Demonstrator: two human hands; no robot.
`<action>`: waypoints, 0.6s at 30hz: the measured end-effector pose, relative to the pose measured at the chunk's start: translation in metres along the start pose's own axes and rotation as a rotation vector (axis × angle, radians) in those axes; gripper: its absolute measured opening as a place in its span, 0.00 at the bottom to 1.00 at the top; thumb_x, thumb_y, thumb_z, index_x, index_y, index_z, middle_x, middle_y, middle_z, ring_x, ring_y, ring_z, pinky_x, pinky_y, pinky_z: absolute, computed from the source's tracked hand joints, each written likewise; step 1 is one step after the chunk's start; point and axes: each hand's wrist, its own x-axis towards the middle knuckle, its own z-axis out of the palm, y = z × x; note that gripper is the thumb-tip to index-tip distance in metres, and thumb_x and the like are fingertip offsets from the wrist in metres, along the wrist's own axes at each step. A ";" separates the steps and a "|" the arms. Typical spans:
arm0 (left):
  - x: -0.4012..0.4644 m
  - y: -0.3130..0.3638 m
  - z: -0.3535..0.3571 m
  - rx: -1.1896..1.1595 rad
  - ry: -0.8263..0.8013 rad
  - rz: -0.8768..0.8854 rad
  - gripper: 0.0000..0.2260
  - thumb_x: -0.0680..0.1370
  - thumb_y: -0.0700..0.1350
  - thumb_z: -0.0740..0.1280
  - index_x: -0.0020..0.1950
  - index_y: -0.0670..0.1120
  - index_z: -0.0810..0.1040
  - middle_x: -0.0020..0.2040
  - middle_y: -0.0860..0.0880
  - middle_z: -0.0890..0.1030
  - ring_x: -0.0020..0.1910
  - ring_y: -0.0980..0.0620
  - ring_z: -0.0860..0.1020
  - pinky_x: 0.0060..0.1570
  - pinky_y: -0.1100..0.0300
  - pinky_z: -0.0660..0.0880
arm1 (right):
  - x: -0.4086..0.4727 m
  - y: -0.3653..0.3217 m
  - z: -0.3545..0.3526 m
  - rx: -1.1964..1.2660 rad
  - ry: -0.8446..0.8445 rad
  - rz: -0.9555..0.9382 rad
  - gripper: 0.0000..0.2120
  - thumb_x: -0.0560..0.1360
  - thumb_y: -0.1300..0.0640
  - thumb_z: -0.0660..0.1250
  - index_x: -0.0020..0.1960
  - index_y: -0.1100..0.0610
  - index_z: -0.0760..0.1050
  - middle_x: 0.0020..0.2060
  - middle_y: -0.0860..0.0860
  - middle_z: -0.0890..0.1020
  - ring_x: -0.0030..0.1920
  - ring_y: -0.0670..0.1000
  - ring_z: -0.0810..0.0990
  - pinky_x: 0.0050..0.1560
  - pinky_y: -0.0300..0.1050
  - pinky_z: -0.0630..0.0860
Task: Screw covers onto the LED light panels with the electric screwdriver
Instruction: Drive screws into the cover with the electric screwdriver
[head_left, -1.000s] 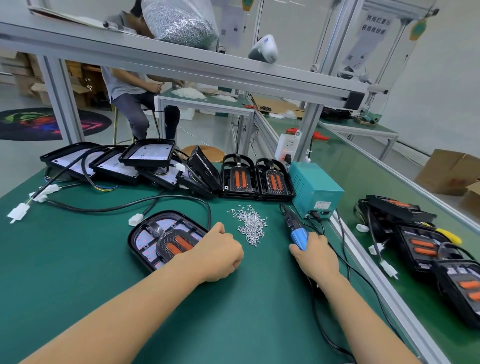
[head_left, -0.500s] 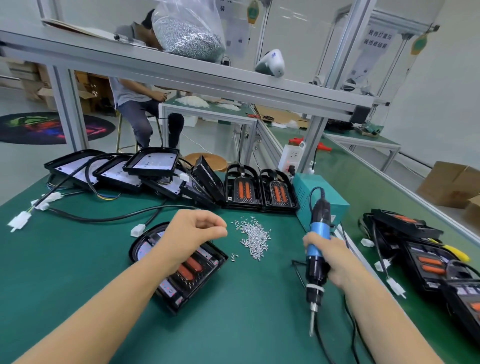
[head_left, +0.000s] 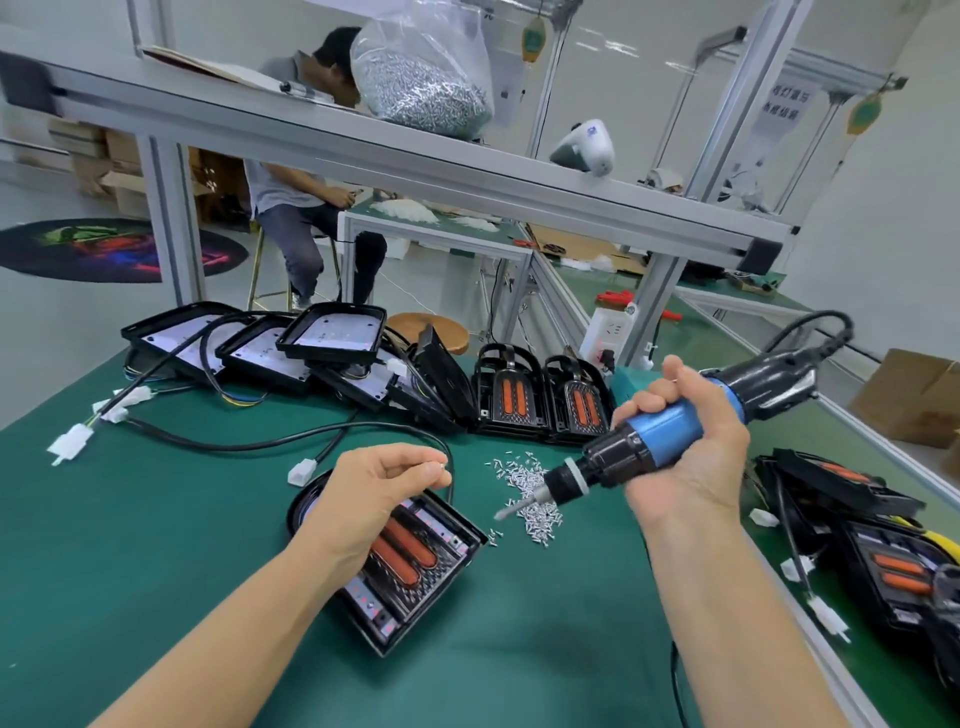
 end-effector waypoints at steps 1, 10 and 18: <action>-0.001 -0.001 -0.001 -0.008 0.007 -0.003 0.05 0.73 0.36 0.70 0.43 0.45 0.83 0.37 0.46 0.85 0.37 0.57 0.81 0.44 0.69 0.74 | -0.002 0.003 0.004 0.026 -0.012 -0.029 0.03 0.76 0.63 0.63 0.45 0.58 0.75 0.27 0.47 0.74 0.25 0.45 0.72 0.32 0.36 0.74; -0.007 0.000 -0.005 -0.139 -0.016 0.003 0.03 0.69 0.44 0.71 0.41 0.46 0.84 0.38 0.46 0.84 0.39 0.55 0.80 0.51 0.57 0.73 | -0.008 0.033 0.037 0.057 -0.099 -0.198 0.08 0.69 0.66 0.65 0.44 0.54 0.72 0.28 0.47 0.73 0.27 0.45 0.72 0.35 0.37 0.73; -0.009 0.001 -0.009 -0.198 -0.023 0.021 0.06 0.66 0.48 0.70 0.39 0.48 0.84 0.39 0.47 0.84 0.39 0.56 0.80 0.49 0.59 0.73 | -0.010 0.050 0.044 0.018 -0.133 -0.221 0.09 0.75 0.68 0.61 0.44 0.54 0.72 0.27 0.47 0.73 0.27 0.45 0.72 0.34 0.37 0.74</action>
